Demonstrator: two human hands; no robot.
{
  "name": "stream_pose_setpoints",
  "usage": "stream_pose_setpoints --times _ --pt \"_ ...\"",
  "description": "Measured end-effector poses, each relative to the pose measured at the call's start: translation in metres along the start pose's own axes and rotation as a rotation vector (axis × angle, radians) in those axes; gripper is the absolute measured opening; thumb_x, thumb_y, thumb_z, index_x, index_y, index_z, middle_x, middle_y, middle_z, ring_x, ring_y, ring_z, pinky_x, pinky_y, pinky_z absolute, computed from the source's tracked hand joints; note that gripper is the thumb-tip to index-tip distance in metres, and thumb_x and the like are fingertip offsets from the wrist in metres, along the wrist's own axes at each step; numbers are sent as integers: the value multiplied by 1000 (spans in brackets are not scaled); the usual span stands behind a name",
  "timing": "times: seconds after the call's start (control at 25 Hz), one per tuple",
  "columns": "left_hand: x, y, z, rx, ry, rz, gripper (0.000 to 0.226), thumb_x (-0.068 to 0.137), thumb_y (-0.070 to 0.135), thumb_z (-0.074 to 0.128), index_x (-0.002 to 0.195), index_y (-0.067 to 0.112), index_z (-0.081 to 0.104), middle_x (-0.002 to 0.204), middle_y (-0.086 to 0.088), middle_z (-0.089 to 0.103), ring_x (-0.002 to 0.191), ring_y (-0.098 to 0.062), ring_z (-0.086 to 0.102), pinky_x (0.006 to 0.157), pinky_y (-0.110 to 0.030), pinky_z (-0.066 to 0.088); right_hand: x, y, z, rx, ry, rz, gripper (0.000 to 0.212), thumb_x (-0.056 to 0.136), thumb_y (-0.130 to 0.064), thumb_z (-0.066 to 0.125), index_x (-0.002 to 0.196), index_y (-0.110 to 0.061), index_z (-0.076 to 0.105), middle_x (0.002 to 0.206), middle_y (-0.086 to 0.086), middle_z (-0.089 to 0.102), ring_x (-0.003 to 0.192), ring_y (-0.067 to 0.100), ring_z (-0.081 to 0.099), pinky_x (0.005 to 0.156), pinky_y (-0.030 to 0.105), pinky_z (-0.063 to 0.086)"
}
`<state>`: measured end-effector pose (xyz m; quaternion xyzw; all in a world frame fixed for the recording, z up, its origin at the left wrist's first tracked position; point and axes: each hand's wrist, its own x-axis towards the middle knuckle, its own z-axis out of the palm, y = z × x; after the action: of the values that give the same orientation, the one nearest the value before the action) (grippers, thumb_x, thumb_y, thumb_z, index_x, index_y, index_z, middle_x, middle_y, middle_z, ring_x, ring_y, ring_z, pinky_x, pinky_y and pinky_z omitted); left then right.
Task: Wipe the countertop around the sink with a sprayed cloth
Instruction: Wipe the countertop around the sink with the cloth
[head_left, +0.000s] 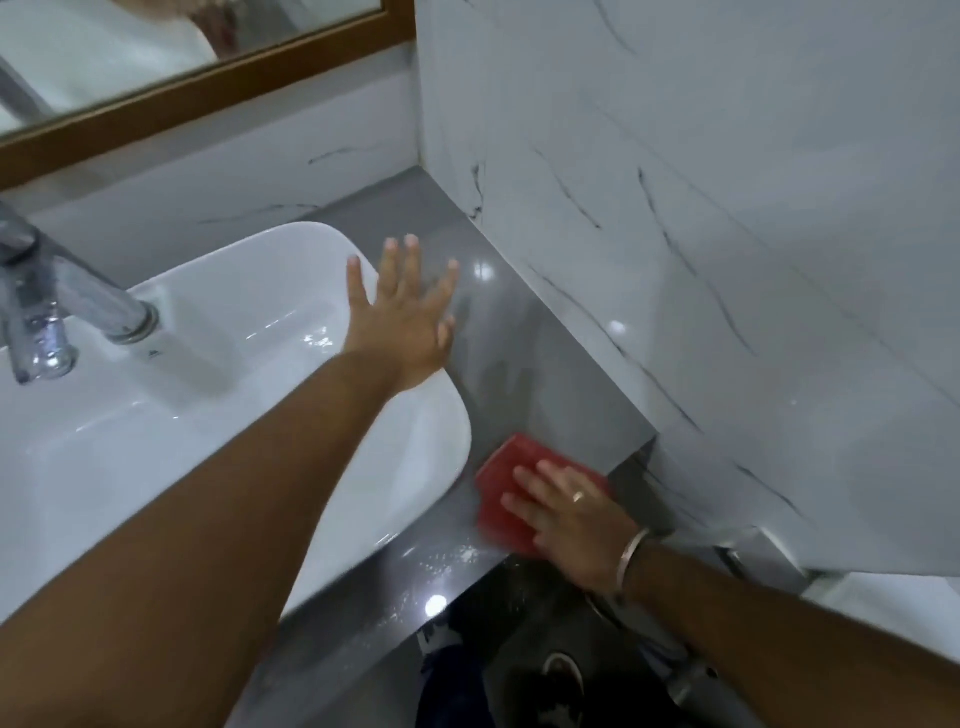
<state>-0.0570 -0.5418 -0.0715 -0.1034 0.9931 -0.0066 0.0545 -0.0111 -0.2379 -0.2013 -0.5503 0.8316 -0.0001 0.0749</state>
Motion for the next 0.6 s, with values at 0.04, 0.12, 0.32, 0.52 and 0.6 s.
stream_pose_setpoints --times 0.04,0.12,0.32,0.52,0.6 --pt "-18 13 1 -37 -31 37 64 104 39 31 158 27 0 163 -20 -17 148 -36 -19 112 -66 -12 5 24 -6 -23 12 106 59 90 -33 50 147 -25 41 155 13 40 137 42 43 109 56 38" --pt "-64 35 8 -94 -79 83 67 104 42 27 158 23 -6 162 -20 -21 147 -36 -22 113 -64 -11 21 60 -18 54 6 480 58 96 -30 49 152 -23 33 160 16 29 143 43 32 114 56 30" --pt "-189 9 29 -230 -133 -61 78 96 65 1 151 17 -25 159 -10 -31 145 -28 -30 119 -57 -12 45 -46 -1 165 102 463 60 91 -33 47 148 -14 40 155 23 36 139 50 34 109 62 33" --pt "-335 -128 29 -124 -167 -356 102 88 79 0 157 6 19 162 -22 15 148 -43 12 115 -66 6 35 -54 6 126 48 -7 59 89 -42 41 145 -24 44 154 14 42 137 42 42 104 59 44" --pt "-371 -168 25 -47 -288 -399 99 91 74 0 151 4 36 155 -26 32 142 -48 28 112 -69 13 37 -1 1 82 149 308 61 87 -43 43 143 -18 48 152 27 38 132 50 44 99 62 45"
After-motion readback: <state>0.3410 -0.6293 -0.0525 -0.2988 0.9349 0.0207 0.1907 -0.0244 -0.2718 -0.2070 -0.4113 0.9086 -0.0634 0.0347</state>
